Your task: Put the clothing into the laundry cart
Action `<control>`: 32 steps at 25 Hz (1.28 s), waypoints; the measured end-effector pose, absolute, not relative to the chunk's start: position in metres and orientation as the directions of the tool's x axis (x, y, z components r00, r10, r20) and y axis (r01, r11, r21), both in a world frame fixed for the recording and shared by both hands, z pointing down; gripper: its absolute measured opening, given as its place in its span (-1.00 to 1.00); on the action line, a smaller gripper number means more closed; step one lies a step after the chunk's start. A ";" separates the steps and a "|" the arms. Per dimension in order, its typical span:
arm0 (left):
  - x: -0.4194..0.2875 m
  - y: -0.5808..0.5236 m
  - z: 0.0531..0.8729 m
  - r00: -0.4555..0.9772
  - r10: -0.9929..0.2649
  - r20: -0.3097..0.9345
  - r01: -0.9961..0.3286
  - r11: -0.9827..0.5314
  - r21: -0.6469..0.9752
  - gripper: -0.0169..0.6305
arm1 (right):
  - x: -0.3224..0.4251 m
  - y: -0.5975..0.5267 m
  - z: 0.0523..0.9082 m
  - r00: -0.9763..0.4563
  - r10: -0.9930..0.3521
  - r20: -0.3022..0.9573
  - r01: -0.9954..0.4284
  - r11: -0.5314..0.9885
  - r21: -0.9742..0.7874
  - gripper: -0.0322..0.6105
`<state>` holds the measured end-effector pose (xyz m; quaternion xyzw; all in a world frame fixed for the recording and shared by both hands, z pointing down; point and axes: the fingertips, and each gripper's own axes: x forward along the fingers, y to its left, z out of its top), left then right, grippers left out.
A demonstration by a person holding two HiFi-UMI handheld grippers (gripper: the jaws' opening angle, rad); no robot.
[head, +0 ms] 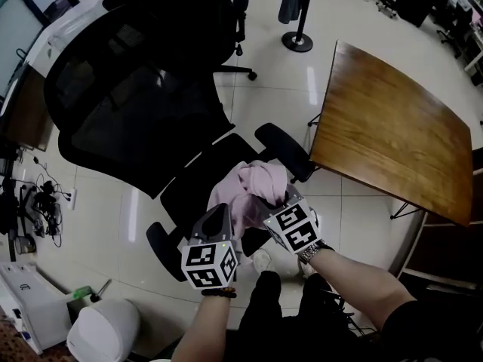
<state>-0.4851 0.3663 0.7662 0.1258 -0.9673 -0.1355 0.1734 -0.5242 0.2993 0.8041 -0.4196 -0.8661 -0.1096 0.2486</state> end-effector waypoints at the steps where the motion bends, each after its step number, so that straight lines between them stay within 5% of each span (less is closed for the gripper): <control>1: -0.480 0.360 0.749 -0.909 -0.302 0.288 -0.214 0.929 0.301 -0.94 | -0.519 0.291 0.779 -0.549 0.671 0.498 0.770 0.638 -0.010 -0.54; 18: -0.412 0.219 0.564 -0.856 -0.492 0.157 -0.453 0.862 0.227 -0.94 | -0.393 0.113 0.444 -0.790 0.604 0.107 0.613 0.784 0.100 -0.56; 32: -0.341 0.013 0.447 -0.650 -0.754 0.098 -0.741 0.657 0.138 -0.94 | -0.260 -0.074 0.255 -0.937 0.331 -0.110 0.297 0.923 0.246 -0.56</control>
